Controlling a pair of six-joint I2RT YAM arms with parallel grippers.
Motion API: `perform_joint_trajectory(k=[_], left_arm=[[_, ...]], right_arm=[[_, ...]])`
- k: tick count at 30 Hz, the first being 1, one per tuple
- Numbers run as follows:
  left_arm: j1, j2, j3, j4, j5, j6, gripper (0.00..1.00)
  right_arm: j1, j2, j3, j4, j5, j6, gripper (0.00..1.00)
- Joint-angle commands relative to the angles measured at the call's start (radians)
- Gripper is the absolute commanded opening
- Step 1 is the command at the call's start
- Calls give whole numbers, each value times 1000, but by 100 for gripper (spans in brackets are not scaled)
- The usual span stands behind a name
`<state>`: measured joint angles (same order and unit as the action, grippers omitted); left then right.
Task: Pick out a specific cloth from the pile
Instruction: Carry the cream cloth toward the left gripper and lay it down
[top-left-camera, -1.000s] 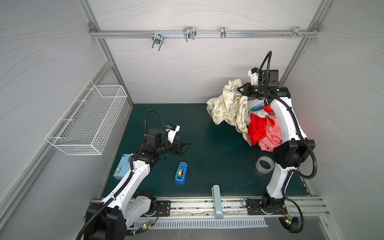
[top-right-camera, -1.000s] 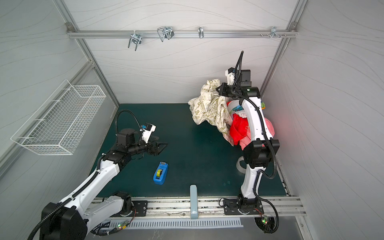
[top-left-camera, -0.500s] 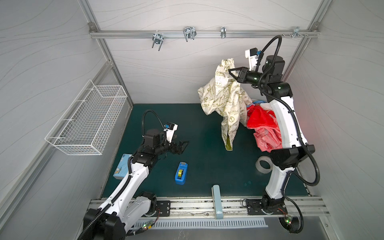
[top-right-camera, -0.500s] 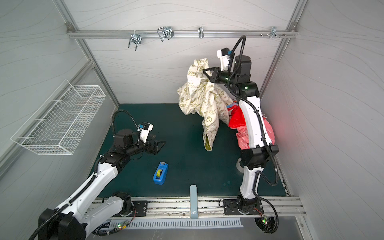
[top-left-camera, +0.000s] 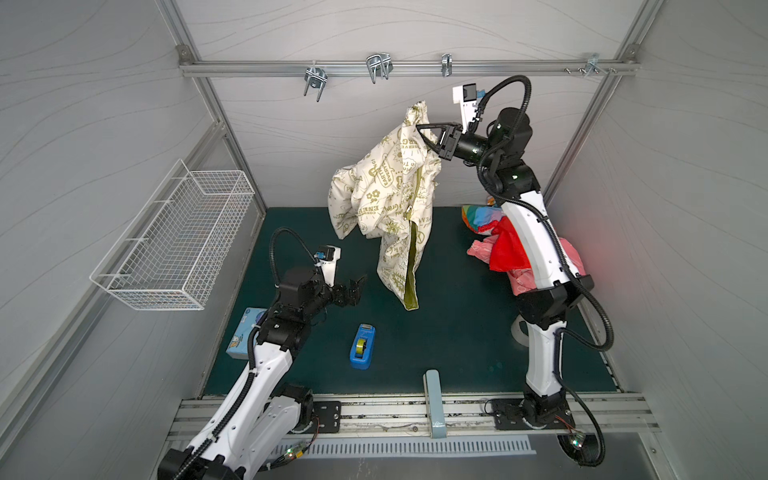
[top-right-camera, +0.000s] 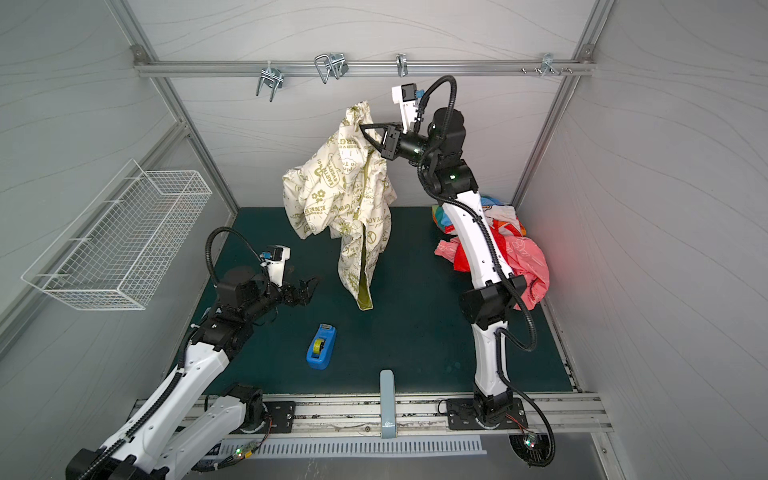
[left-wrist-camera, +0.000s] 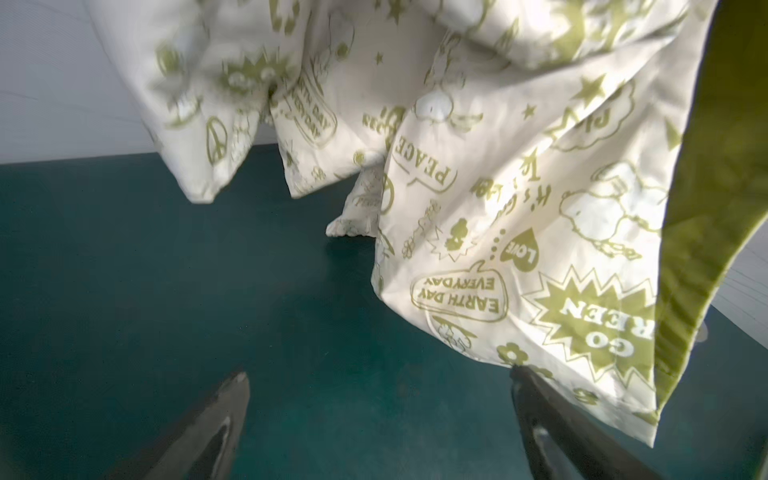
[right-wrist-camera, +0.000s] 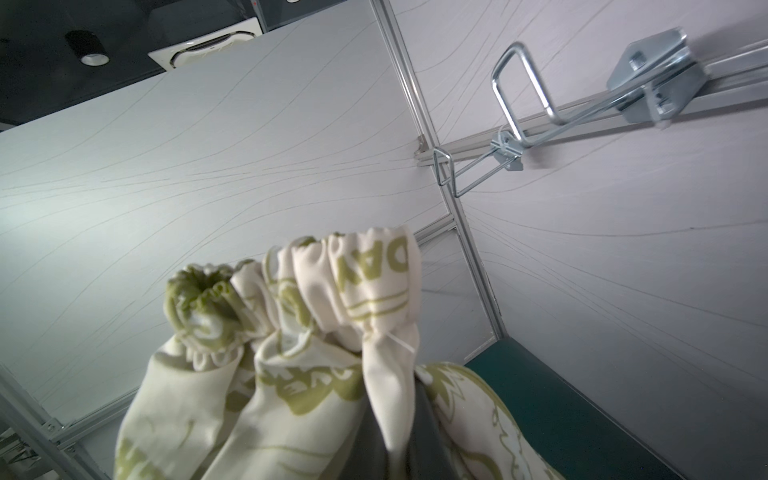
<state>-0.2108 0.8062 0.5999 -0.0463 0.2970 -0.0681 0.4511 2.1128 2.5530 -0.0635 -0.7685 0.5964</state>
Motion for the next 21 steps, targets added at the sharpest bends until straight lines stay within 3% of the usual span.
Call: perform_joint_trajectory(k=[1,5,9,15,21], left_arm=[[-2,-60,-20,91,-97,-28,99],[-3,-120,-61,136,-140,-35,99],[-2,-133,-74,151,-152,-34,99],[-2,-123,-72,148,-153,-29,99],[-3,-121,-78,154,-157,-25,99]], right_arm=[[45,78,21,167,-28,49,0],[70,190,-6,195,-58,89,0],[74,262,-68,131,-93,30,0],[64,217,-306,-51,-1,-246,0],[81,133,-462,-336,222,-509,0]])
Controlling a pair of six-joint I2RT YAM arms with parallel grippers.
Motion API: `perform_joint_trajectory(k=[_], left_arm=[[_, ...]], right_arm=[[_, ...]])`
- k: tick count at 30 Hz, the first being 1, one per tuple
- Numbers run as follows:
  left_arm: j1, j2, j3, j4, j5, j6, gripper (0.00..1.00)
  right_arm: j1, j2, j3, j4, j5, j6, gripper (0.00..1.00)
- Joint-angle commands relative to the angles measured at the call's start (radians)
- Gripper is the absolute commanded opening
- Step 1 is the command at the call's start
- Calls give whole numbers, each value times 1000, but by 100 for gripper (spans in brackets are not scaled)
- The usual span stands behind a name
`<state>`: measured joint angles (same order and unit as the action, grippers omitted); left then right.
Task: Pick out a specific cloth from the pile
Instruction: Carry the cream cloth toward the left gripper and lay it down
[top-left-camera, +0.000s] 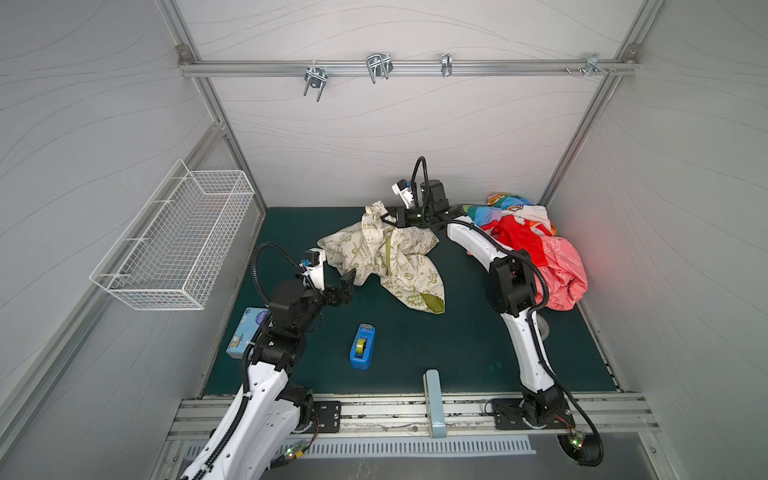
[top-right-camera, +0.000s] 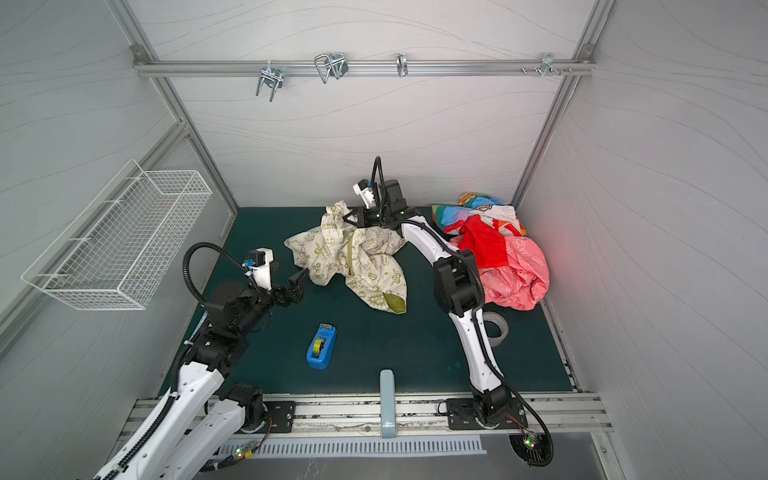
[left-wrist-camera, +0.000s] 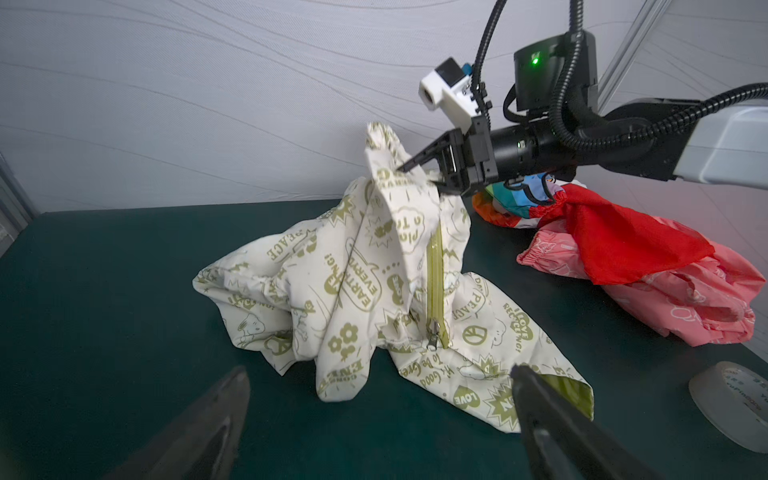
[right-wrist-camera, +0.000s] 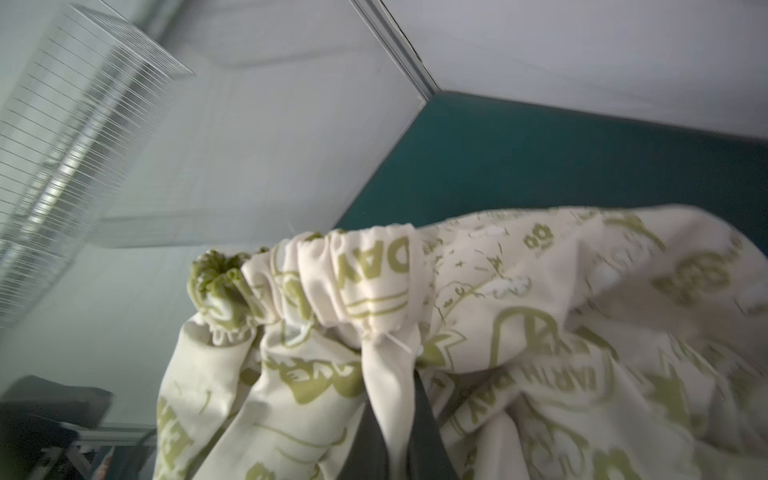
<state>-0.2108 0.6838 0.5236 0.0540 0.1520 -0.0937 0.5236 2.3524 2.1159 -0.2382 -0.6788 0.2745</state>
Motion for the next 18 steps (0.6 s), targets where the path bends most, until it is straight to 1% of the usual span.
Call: perform_joint_trajectory(k=[1,5,6,7,9,11,13,14,15,18], left_arm=[[-2,2,-2,53,-11,3,99],[-2,6,0,52,-11,5,99],[-2,5,-2,53,-10,4,99],[-3,6,-2,53,-10,4,99],[-2,9,-4,57,-6,6,99],[-2,11,-2,57,-5,8,99],[-3,12,-2,55,-5,8,99],[-2,12,-1,55,-5,8,99],[-2,12,-2,55,-6,9,99],[-2,9,-3,57,-6,8,99]], right_arm=[[13,-115,-42,-210,189,-219,0],[31,-107,-70,-370,429,-283,0],[33,-95,-70,-403,485,-288,2],[35,-80,-69,-425,528,-292,9],[35,-44,-59,-460,584,-296,32],[39,7,-18,-510,625,-294,40],[49,70,35,-557,671,-289,57],[54,96,62,-573,684,-288,62],[61,130,93,-595,687,-285,65],[92,211,192,-643,681,-279,67]])
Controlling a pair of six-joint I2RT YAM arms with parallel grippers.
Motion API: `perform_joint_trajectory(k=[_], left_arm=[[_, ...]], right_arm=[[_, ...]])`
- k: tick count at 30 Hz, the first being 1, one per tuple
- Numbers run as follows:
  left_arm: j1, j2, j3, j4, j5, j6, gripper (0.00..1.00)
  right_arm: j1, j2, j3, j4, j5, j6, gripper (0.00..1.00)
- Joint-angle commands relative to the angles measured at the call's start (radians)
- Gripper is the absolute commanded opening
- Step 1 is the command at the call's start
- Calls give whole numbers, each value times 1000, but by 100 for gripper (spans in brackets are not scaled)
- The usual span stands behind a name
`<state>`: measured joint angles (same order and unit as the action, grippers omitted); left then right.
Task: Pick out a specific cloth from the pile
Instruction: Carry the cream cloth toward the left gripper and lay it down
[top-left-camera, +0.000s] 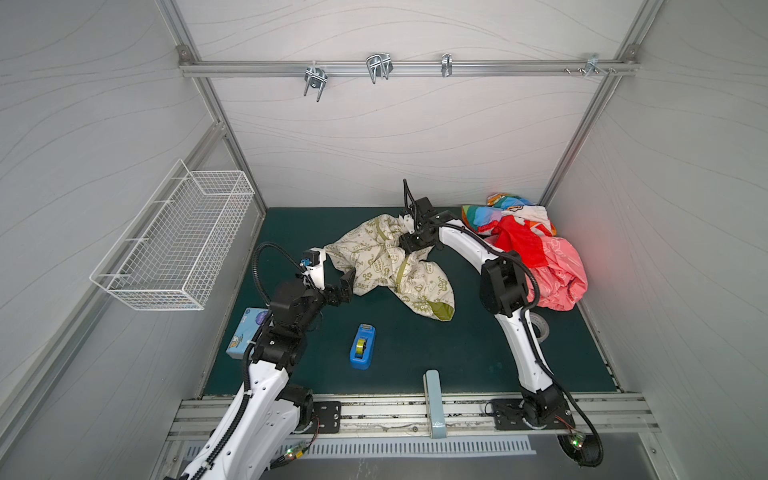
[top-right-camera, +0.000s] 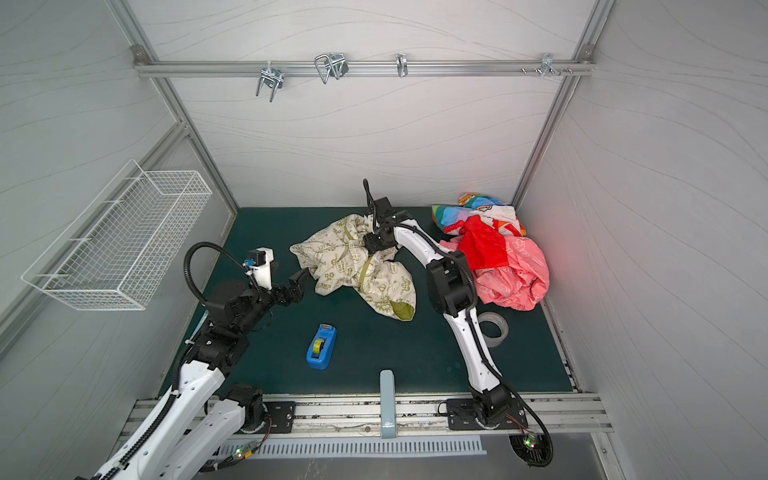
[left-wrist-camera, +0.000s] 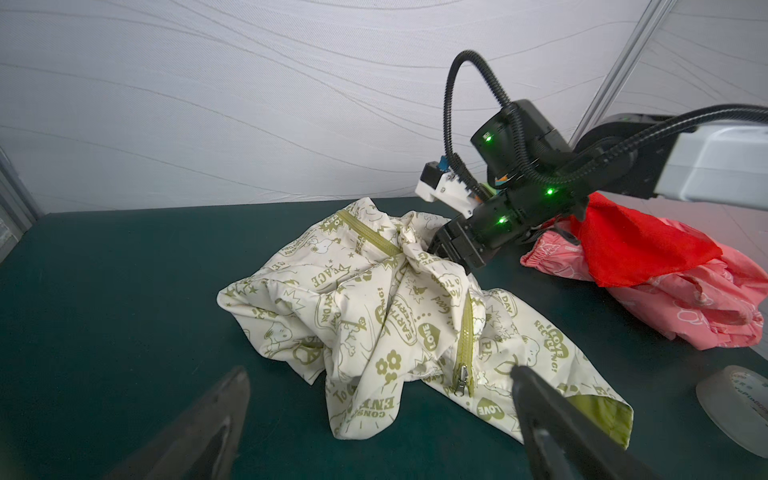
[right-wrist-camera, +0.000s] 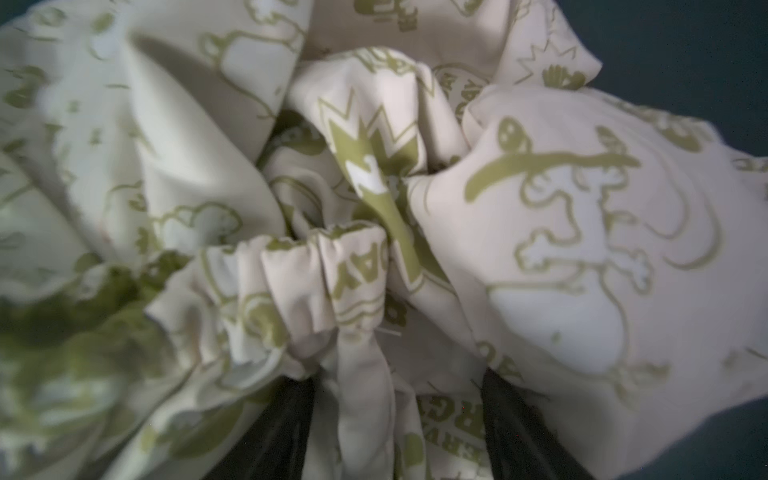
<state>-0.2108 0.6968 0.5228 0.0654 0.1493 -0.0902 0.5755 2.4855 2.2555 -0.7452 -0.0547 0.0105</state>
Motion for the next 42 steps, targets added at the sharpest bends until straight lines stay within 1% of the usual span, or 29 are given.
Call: perform_joint_trajectory(k=[1,5,7,11,13,19,21,25,29,33,36,41,42], left_arm=[[-2,-4,-3,46,-2,4,99],[-1,-5,-4,46,-3,4,99],[-3,-6,-8,45,-6,6,99],[-2,-7,-15,54,-15,11,99],[-2,-6,-15,57,-20,15,99],[-1,12,-12,57,-27,20,99],[-2,15,-10,54,-24,15,99],[-2,25,-6,59,-7,2,99],[-1,31,-1,64,6,-8,99],[-3,32,-1,65,8,-11,99],[-2,32,-1,66,4,-16,99],[-1,32,11,50,1,-17,99],[-3,31,18,36,-4,-16,99]], right_arm=[[57,98,83,-144,56,-21,67],[117,156,159,-117,19,-61,69],[141,170,185,-80,-19,-81,70],[163,180,201,19,-117,-89,72],[171,189,214,60,-143,-89,74],[191,247,322,160,-133,-65,83],[190,268,353,190,-117,-46,83],[184,287,361,282,-112,4,84],[170,312,395,314,-89,58,83],[147,299,391,314,-93,92,83],[140,252,341,317,-89,100,84],[136,95,159,320,-124,66,99],[137,47,108,327,-124,53,99]])
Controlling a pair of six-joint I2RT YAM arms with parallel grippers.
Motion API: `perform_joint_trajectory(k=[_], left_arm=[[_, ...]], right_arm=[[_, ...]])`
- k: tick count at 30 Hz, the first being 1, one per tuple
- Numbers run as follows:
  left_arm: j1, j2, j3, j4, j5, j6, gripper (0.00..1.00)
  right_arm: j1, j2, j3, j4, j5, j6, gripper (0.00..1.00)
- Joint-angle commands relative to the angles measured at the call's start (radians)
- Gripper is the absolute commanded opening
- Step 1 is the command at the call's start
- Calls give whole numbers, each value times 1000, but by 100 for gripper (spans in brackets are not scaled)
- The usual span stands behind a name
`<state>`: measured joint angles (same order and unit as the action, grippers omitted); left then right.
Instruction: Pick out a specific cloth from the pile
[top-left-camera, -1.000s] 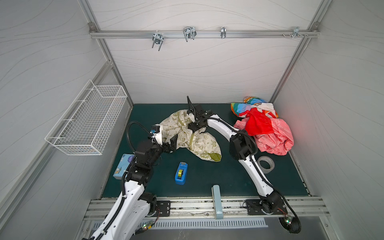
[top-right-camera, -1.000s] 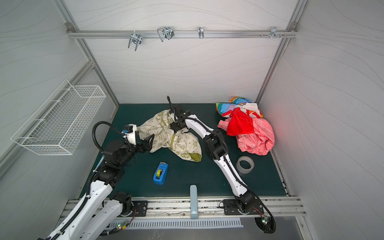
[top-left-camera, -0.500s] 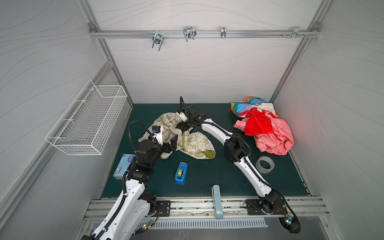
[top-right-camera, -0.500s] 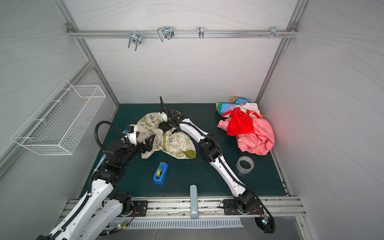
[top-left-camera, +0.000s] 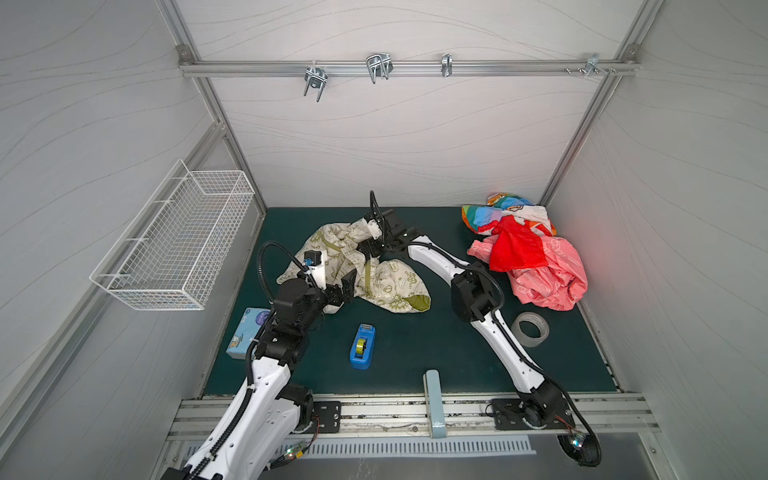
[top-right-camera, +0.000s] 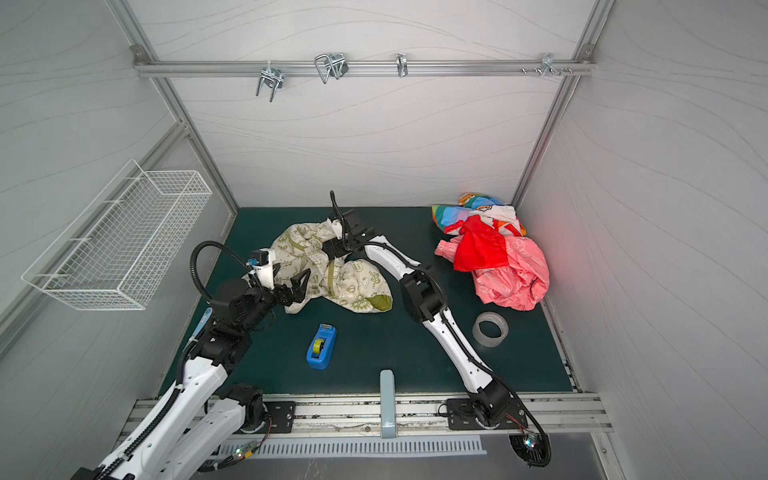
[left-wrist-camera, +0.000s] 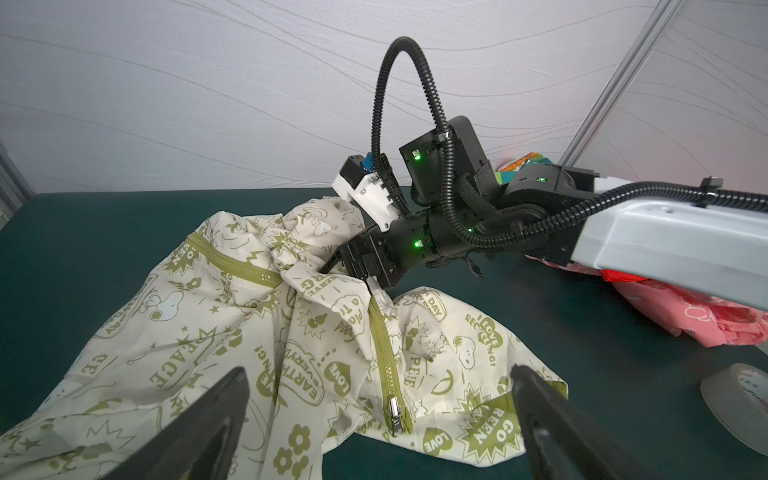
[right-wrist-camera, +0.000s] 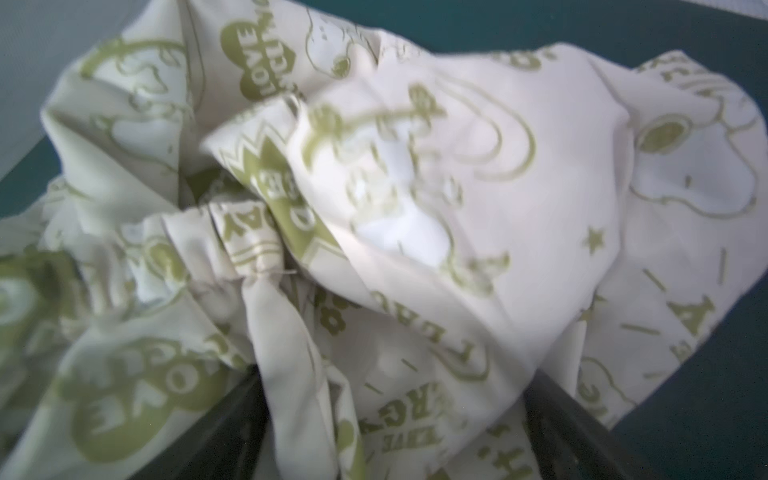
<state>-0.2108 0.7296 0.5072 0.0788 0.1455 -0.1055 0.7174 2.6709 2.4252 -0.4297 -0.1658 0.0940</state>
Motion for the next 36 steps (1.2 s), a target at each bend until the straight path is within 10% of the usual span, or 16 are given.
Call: perform_joint_trajectory(k=[1,14,25,31,36], left_arm=[[-2,-7,36,17,-5,-1,99],[-4,-40,18,15,-64,4,99],[7,139,-15,52,-429,40,99],[113,295,-88,221,-448,-2,99],[146,338,-204,494,-427,-18,99]], right_arm=[[-4,-181,-121,20,-6,-43,99],[-2,-517,-313,-344,238,-137,99],[-242,-1246,-1188,27,238,-84,99],[-289,-1488,-1559,321,519,-207,99],[-407,-1530,-1730,511,436,-201,99]])
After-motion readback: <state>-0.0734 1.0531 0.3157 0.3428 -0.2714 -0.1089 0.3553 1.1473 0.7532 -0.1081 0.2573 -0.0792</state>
